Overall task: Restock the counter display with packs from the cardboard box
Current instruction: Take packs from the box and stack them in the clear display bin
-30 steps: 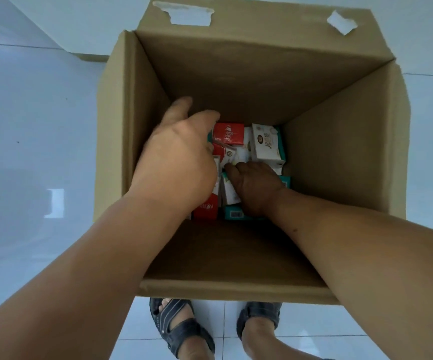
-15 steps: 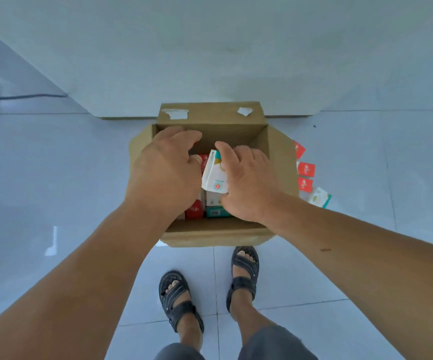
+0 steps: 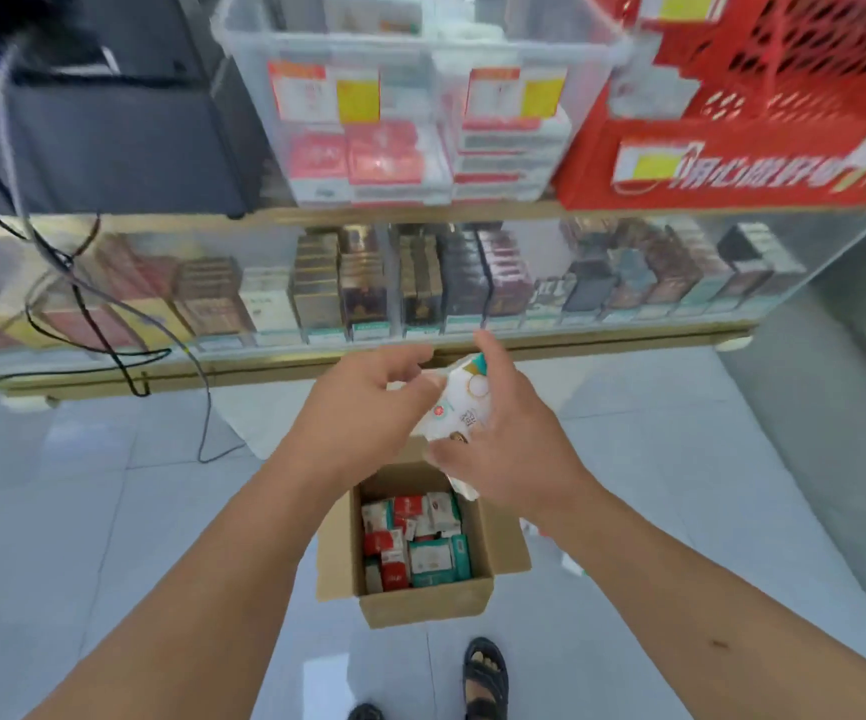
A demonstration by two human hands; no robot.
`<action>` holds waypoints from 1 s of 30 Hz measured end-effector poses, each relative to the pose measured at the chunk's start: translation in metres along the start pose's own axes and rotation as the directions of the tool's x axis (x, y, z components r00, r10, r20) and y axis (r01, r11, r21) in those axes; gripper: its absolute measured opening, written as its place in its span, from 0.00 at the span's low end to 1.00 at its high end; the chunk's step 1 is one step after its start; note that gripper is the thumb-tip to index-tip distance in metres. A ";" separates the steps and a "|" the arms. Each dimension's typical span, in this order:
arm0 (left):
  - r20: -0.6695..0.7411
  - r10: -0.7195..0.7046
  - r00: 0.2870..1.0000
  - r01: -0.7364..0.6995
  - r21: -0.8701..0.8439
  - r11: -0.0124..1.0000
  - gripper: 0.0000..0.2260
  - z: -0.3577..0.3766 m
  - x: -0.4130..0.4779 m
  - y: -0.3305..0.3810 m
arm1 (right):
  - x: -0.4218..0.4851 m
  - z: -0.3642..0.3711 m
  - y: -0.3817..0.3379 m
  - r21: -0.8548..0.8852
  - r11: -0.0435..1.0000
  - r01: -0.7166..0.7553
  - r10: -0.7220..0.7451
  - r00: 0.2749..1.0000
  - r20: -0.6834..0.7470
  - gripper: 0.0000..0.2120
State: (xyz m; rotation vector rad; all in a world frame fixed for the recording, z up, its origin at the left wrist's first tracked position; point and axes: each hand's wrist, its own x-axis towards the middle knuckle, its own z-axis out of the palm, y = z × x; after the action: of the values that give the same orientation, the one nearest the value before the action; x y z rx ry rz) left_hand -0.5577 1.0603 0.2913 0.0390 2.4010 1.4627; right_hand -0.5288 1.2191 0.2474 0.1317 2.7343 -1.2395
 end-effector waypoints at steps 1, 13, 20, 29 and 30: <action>0.051 0.008 0.999 -0.008 -0.006 1.000 0.10 -0.009 -0.005 0.019 | -0.005 -0.011 -0.016 0.050 0.999 0.012 -0.010 0.999 -0.031 0.54; 0.026 -0.049 0.998 0.052 -0.138 0.989 0.06 -0.074 -0.001 0.161 | -0.013 -0.119 -0.097 0.220 0.951 0.219 -0.200 0.974 -0.107 0.43; 0.073 0.046 0.996 -0.022 -0.297 0.955 0.08 -0.079 0.016 0.209 | 0.029 -0.161 -0.125 0.410 0.872 0.269 -0.251 0.963 -0.097 0.41; 0.128 0.055 0.990 0.013 -0.483 0.876 0.10 -0.110 0.042 0.206 | 0.064 -0.167 -0.164 0.738 0.664 0.124 0.013 0.984 -0.177 0.13; 0.184 0.061 0.981 0.029 -0.450 0.892 0.11 -0.115 0.045 0.203 | 0.069 -0.167 -0.168 0.799 0.594 0.090 0.088 0.980 -0.176 0.11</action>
State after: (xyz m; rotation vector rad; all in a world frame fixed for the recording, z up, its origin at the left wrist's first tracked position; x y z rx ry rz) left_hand -0.6627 1.0662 0.5043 0.0878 1.8620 1.8939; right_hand -0.6349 1.2359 0.4699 0.3560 2.0337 -2.4965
